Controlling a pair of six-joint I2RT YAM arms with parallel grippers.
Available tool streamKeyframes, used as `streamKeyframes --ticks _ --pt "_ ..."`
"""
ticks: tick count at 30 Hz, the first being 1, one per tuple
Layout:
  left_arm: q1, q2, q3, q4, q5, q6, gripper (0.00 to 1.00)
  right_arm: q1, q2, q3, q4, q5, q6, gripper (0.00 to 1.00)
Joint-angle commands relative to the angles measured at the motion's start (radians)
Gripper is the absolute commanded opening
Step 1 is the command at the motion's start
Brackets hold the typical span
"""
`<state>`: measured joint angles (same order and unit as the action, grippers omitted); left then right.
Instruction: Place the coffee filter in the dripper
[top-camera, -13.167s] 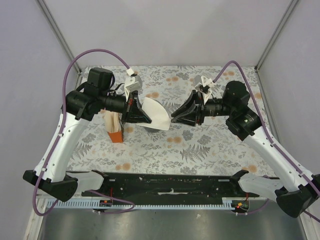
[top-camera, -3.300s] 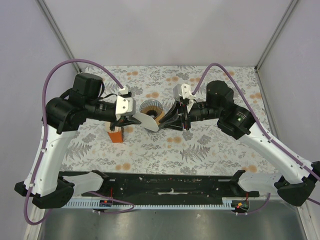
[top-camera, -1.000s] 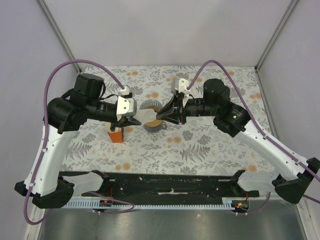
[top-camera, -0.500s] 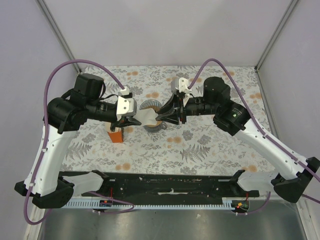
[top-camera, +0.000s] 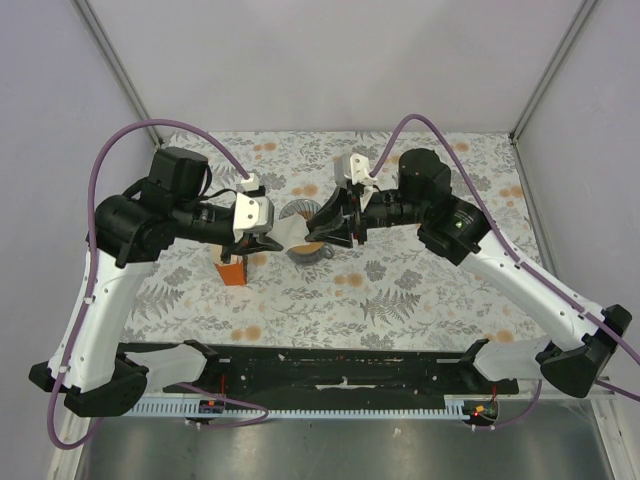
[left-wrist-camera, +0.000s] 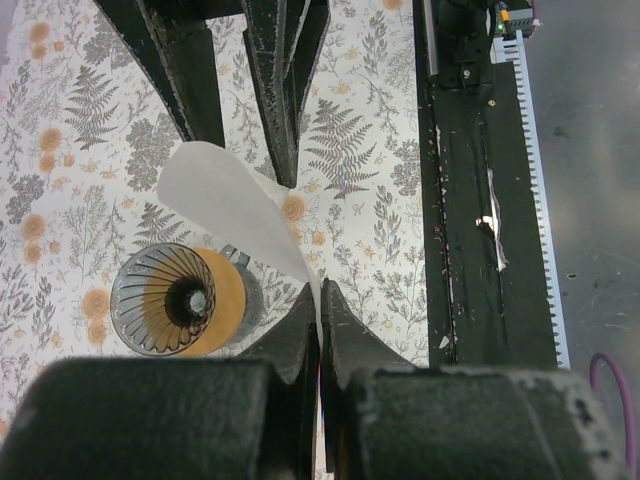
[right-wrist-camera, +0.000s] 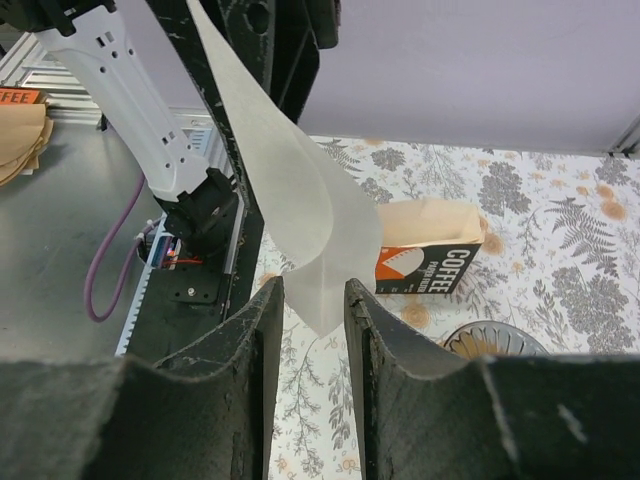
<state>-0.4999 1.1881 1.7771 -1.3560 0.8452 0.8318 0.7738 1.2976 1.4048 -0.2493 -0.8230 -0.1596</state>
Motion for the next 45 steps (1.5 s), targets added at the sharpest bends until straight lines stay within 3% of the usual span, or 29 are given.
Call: streamKeyframes --ticks 1,7,16,27,36,45 --pt "-0.005 -0.010 0.001 -0.026 0.011 0.023 0.02 -0.001 -0.040 -0.020 0.084 -0.041 -0.014 0.38" --pt "-0.005 -0.004 0.008 -0.028 0.011 0.032 0.02 -0.001 -0.015 0.005 0.088 -0.024 -0.014 0.41" --pt "-0.005 -0.001 0.012 -0.019 0.000 0.020 0.02 0.016 -0.027 -0.033 0.110 -0.149 -0.026 0.40" --pt "-0.005 -0.004 0.012 -0.008 -0.006 0.010 0.02 0.018 -0.017 -0.064 0.145 -0.142 0.026 0.43" --pt "-0.005 -0.010 0.002 0.049 -0.032 -0.049 0.02 0.047 0.051 -0.036 0.232 -0.102 0.112 0.25" --pt "-0.005 -0.019 -0.013 0.093 -0.055 -0.103 0.02 0.061 0.014 -0.067 0.182 -0.029 0.025 0.06"
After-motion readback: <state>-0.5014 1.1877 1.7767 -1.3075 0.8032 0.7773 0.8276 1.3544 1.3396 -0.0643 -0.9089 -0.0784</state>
